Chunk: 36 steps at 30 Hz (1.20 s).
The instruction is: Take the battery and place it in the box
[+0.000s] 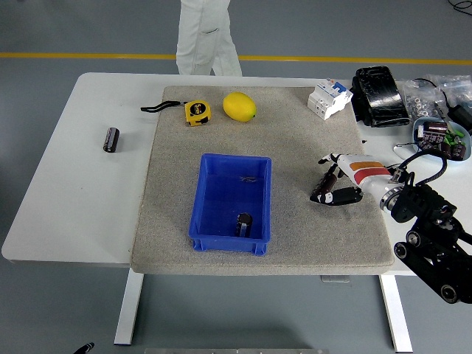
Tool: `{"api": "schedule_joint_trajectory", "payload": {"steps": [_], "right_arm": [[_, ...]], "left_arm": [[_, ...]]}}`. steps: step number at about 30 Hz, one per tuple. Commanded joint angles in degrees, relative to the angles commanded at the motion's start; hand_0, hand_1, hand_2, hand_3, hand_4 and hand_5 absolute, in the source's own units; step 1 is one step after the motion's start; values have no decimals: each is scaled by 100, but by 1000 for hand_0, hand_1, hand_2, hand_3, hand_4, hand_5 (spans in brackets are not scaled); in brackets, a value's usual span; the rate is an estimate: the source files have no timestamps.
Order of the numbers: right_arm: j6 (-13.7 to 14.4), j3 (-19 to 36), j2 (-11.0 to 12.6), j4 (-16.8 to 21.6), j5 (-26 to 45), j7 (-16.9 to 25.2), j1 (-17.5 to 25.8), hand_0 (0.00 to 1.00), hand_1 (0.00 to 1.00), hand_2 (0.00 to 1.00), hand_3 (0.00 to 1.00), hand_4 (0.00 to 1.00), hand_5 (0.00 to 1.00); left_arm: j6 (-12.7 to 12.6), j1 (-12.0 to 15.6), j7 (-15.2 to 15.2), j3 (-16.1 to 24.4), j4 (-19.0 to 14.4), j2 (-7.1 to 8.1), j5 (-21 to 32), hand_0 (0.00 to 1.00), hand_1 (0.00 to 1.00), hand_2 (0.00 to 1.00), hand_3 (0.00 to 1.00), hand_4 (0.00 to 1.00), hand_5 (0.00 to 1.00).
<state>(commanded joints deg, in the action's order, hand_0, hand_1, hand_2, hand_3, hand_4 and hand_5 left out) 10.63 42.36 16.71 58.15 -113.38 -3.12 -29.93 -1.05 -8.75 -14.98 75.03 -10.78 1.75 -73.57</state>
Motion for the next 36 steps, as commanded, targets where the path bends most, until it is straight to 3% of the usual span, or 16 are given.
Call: {"api": "schedule_joint_trajectory", "payload": {"steps": [8,9,15,16,17,36], "right_arm": [[239,-84,-26,-107,1,-102,-10,372,507,605,771,998,581],[342,-118,-28,-90,3,-141,-13,287,421,534,688,998,513],[540,-183,-27,-67,15,-122,-21,287,421,534,688,998,513],[565,-193,-26,-67,18,-108,-21,269,394,498,655,998,423],[586,-201,-24,-67,22,-93,-23,269,394,498,655,998,423],[711,-254,-10,-76,-53,102,-59,255,387,487,606,998,375]], "left_arm": [[1,-4,-7,-42,-3,-10,46,744,738,875,856,816,878],[3,-4,-8,-39,-3,-9,41,744,738,875,857,816,877],[10,-3,-9,-30,-3,-7,23,744,738,875,857,816,877],[10,-1,-6,-29,-2,-7,23,744,738,875,857,815,876],[9,-2,-4,-26,-2,-8,20,744,738,875,857,815,876],[17,-21,10,42,6,0,-80,745,738,874,857,816,874]]}}
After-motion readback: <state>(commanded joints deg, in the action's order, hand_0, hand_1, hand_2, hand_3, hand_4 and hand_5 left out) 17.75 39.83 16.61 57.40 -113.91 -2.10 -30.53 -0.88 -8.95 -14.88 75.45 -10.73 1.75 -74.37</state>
